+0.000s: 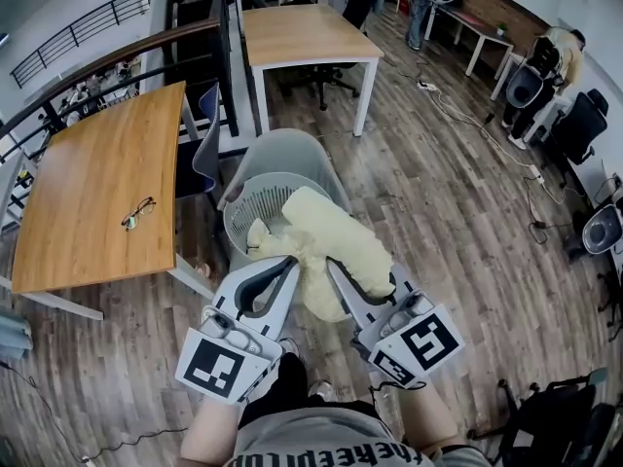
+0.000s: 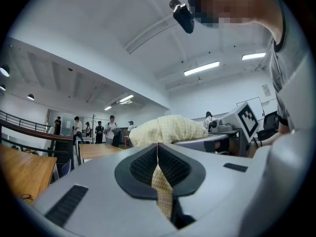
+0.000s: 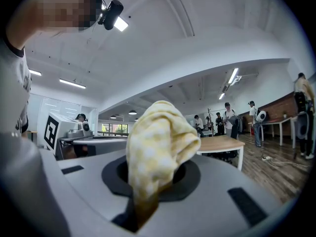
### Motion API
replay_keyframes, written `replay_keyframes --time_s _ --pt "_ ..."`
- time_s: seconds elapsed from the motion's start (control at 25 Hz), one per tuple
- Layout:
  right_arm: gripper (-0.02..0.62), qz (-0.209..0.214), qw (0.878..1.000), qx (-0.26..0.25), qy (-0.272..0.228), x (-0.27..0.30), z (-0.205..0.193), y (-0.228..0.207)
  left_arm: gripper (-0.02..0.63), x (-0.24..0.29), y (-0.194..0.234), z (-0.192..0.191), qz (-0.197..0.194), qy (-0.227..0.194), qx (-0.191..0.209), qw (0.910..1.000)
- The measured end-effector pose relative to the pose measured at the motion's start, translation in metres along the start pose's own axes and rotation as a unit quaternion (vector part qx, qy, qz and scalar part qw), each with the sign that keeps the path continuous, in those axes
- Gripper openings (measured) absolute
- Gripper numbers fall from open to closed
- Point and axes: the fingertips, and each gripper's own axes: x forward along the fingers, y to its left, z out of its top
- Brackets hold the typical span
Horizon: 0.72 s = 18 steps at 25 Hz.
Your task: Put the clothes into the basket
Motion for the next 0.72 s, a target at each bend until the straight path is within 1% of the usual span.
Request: replay_keyframes --time_s 0.08,0.2,0.32,0.72 --pt "0.066 0.001 1.000 -0.001 0.000 0.013 0.000 -0.003 0.015 0.004 0.012 -0.002 -0.002 0.004 -0.006 1.0000" --pt "0.066 0.000 1.000 -0.002 0.000 0.032 0.001 -0.009 0.015 0.012 0.030 -0.001 -0.004 0.000 -0.004 1.0000" --pt "0.066 -0.002 1.000 -0.004 -0.002 0.050 0.002 -0.016 0.015 0.019 0.046 -0.003 -0.008 0.005 -0.006 0.9999" --pt "0.066 -0.001 1.000 -0.008 0.002 0.105 0.002 -0.030 0.015 0.036 0.101 -0.010 -0.004 0.001 -0.011 0.9999"
